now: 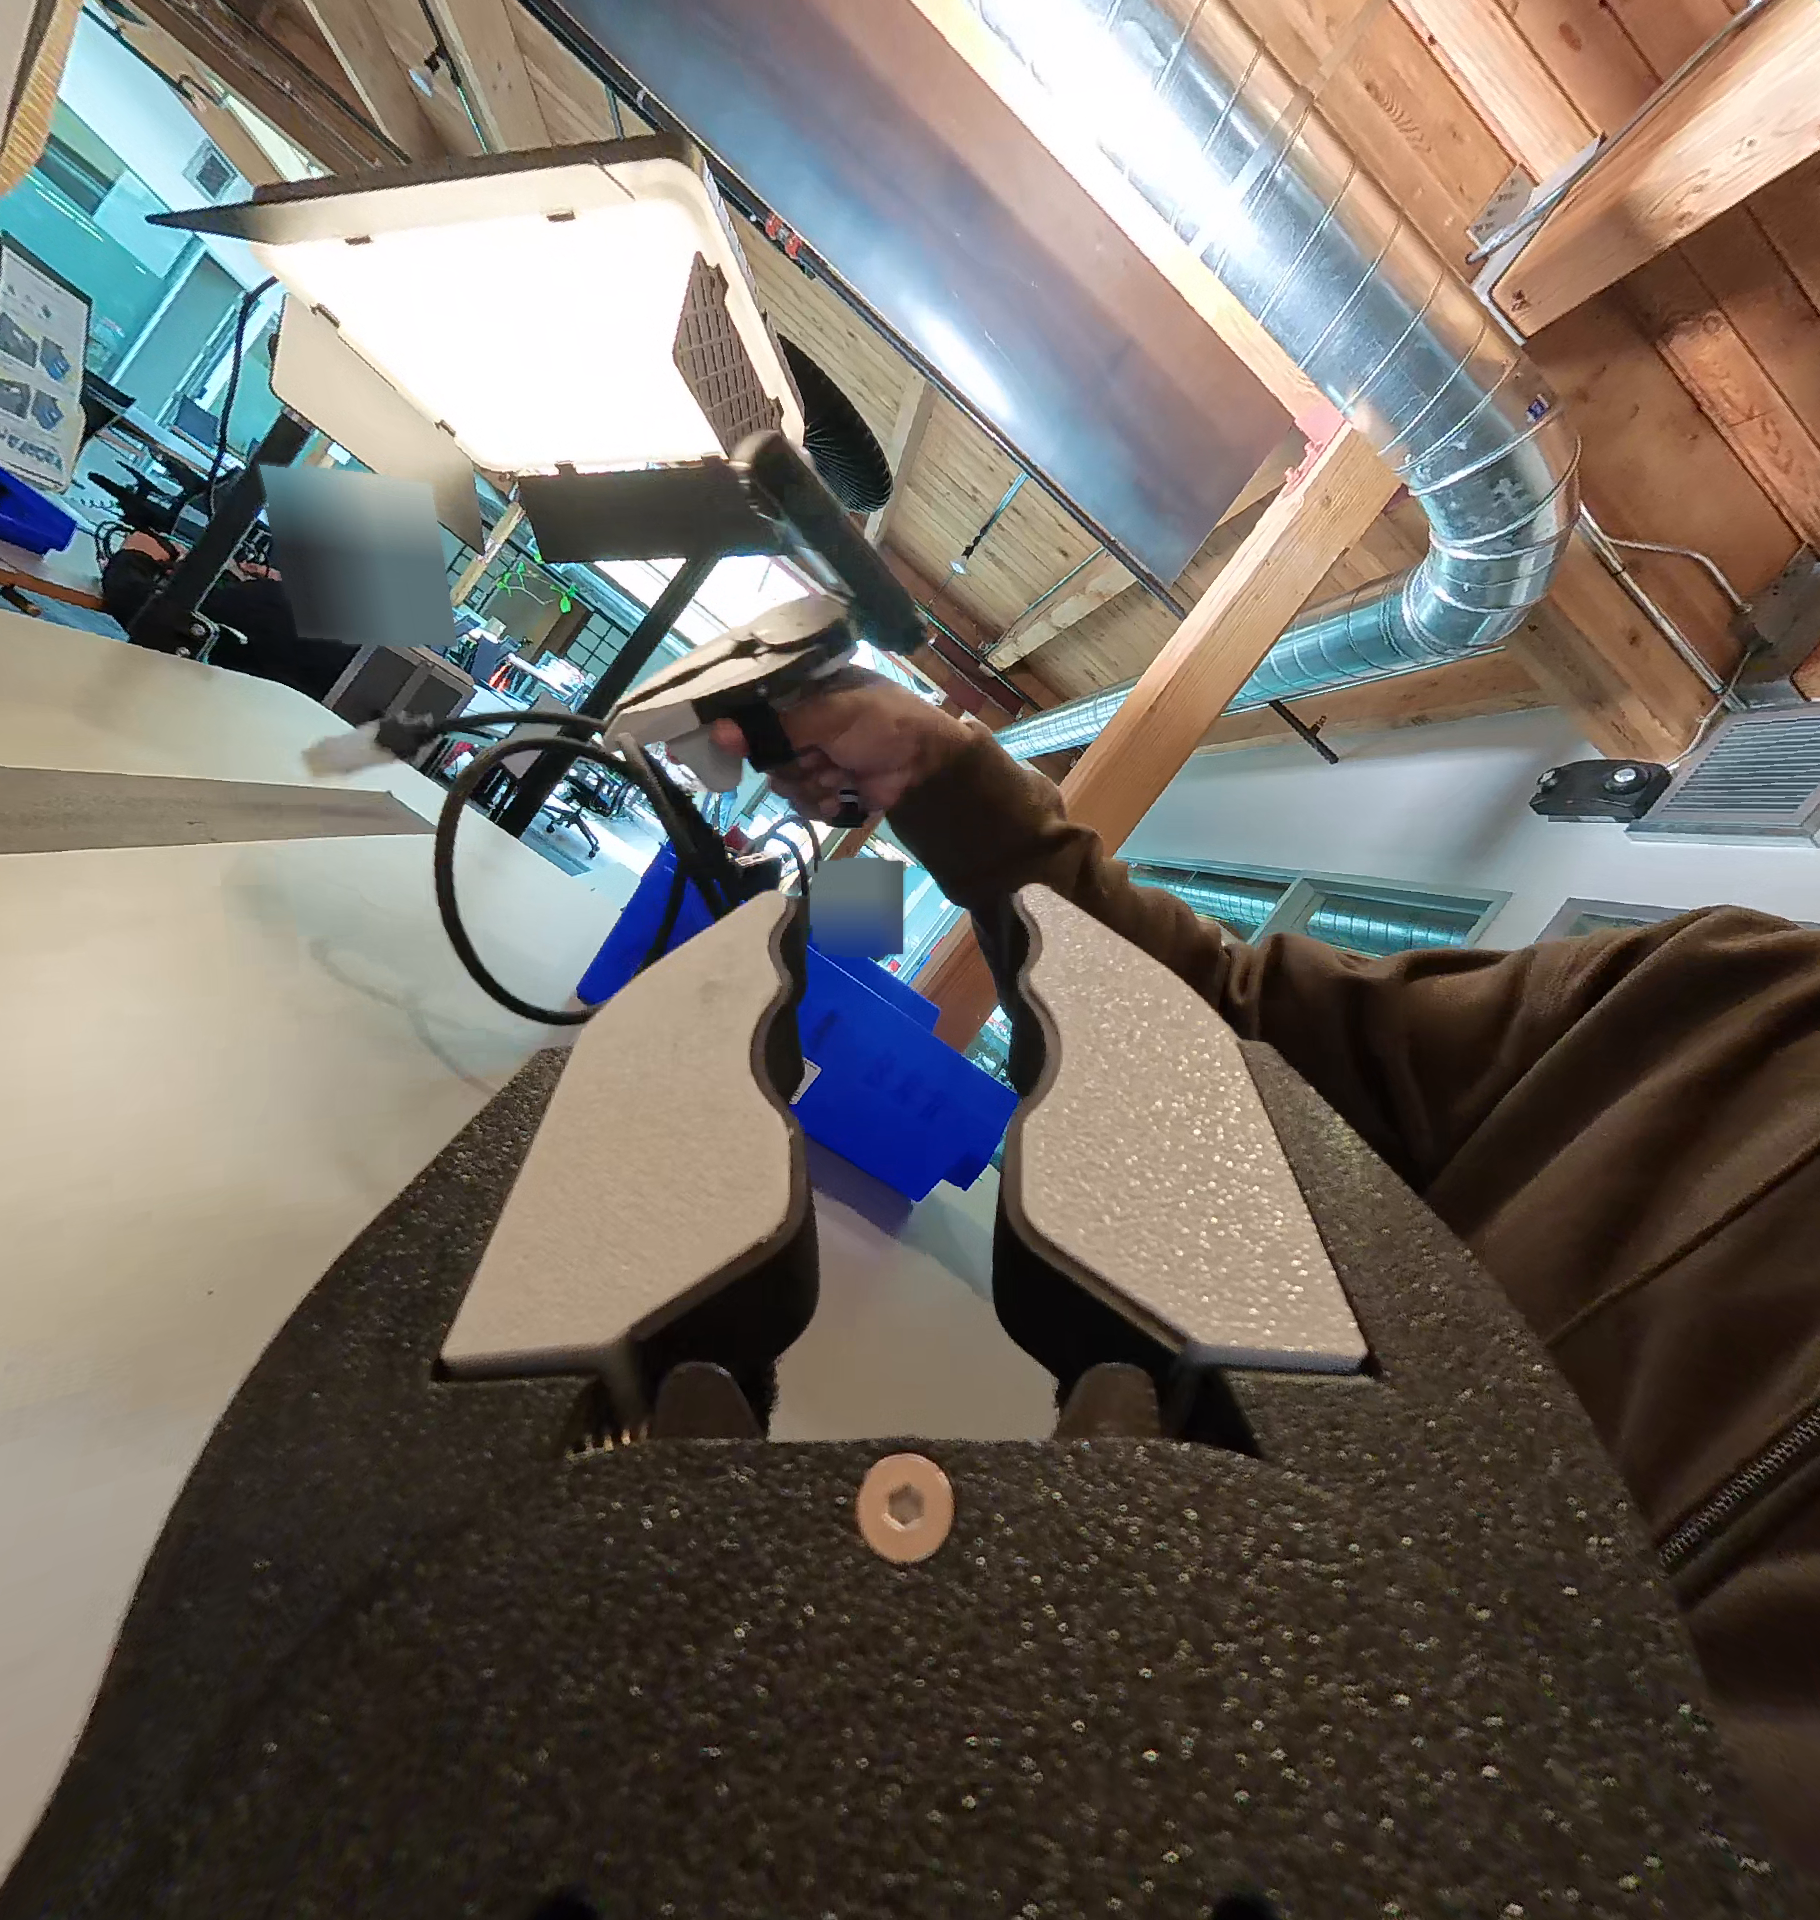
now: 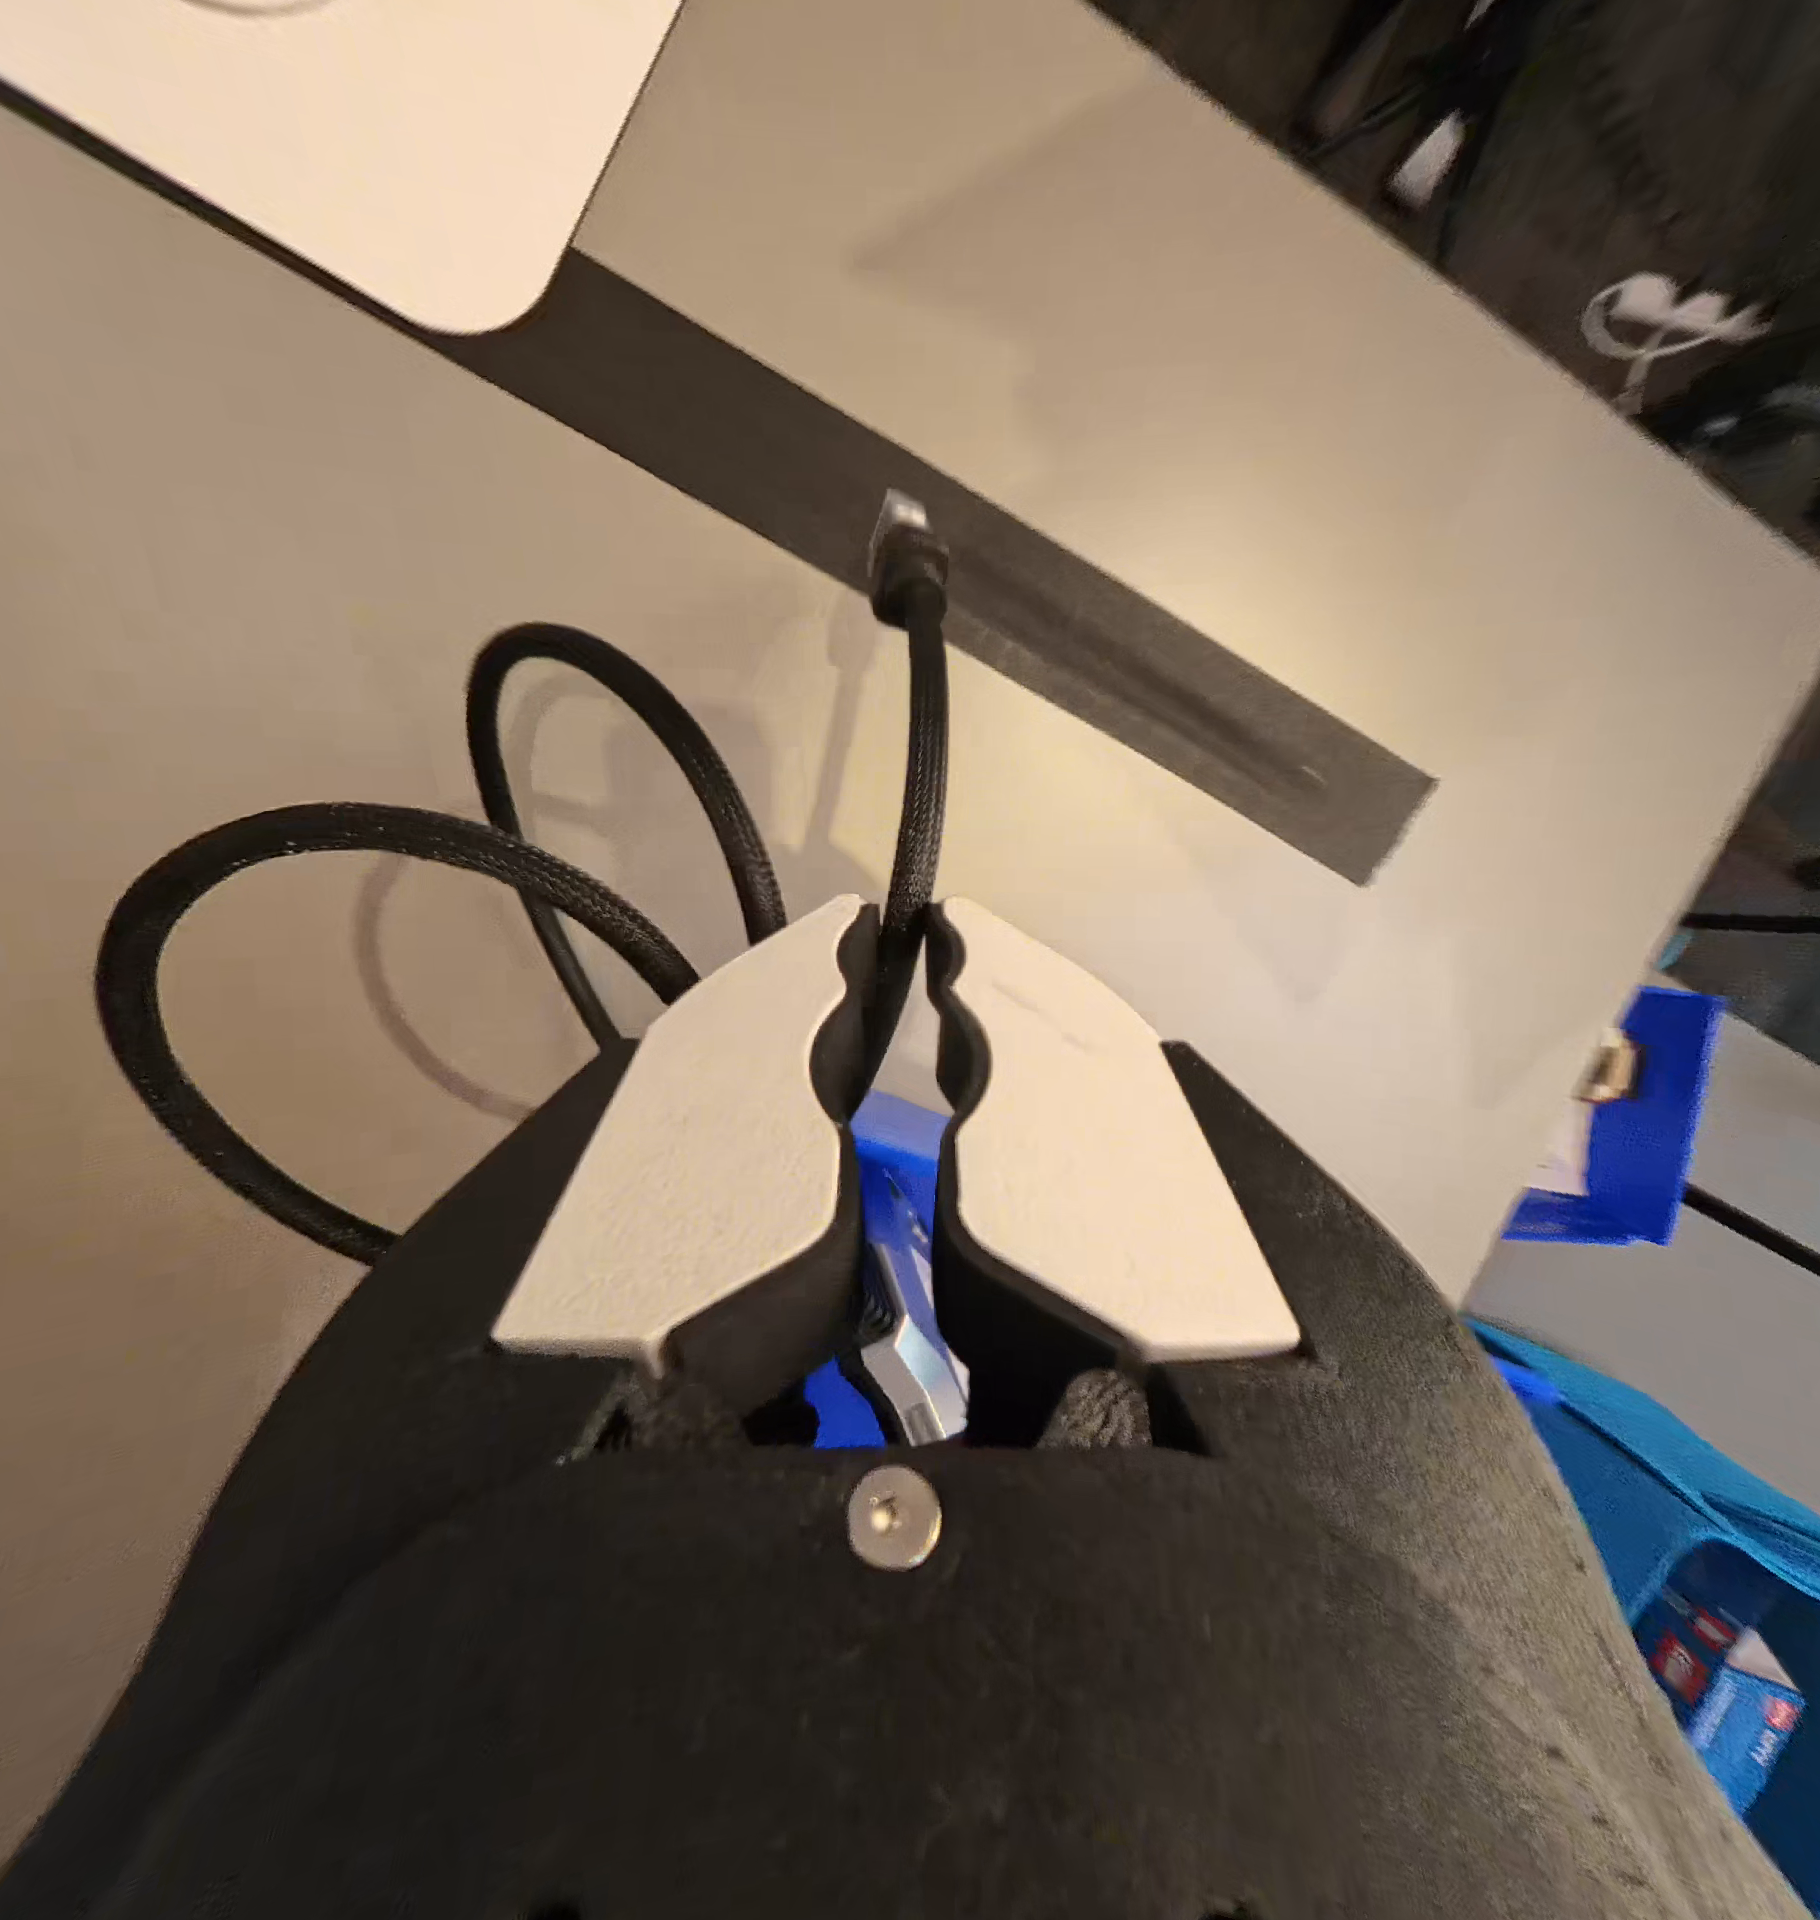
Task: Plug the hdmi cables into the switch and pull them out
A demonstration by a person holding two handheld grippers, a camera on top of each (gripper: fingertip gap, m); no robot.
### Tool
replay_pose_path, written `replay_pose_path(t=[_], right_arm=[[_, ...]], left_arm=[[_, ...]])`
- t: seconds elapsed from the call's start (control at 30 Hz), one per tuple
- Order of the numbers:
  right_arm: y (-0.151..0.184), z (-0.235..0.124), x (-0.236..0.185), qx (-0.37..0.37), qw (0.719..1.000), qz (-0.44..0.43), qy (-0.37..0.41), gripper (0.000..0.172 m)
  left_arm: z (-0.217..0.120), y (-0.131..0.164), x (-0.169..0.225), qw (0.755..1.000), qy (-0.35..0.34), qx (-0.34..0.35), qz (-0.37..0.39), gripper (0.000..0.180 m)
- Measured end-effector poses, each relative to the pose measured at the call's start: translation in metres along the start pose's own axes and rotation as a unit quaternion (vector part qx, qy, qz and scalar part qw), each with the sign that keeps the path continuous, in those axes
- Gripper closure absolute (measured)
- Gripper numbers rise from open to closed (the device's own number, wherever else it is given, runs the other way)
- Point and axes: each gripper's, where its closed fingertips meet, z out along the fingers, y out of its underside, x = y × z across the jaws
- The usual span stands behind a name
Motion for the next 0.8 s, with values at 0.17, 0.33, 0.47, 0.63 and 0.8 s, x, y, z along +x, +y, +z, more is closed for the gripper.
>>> replay_pose_path(t=[0.17,0.33,0.47,0.63,0.8], right_arm=[[0.011,-0.074,0.016,0.089,0.993,0.01,0.078,0.163],[0.051,-0.124,0.026,0.117,0.989,0.038,0.086,0.163],[0.074,-0.136,0.029,0.13,0.988,0.065,0.058,0.163],[0.07,-0.15,0.01,0.196,0.975,0.093,-0.036,0.165],[0.074,-0.154,0.01,0.202,0.975,0.091,-0.034,0.164]], left_arm=[[-0.002,-0.004,0.001,1.0,0.002,0.009,0.0,0.145],[-0.001,-0.003,0.0,1.0,0.003,0.007,-0.002,0.146],[0.001,0.0,0.0,1.0,0.007,0.005,-0.007,0.146],[0.003,0.002,-0.002,1.0,0.005,0.0,-0.008,0.146],[0.003,0.003,-0.001,1.0,0.007,-0.001,-0.009,0.146]])
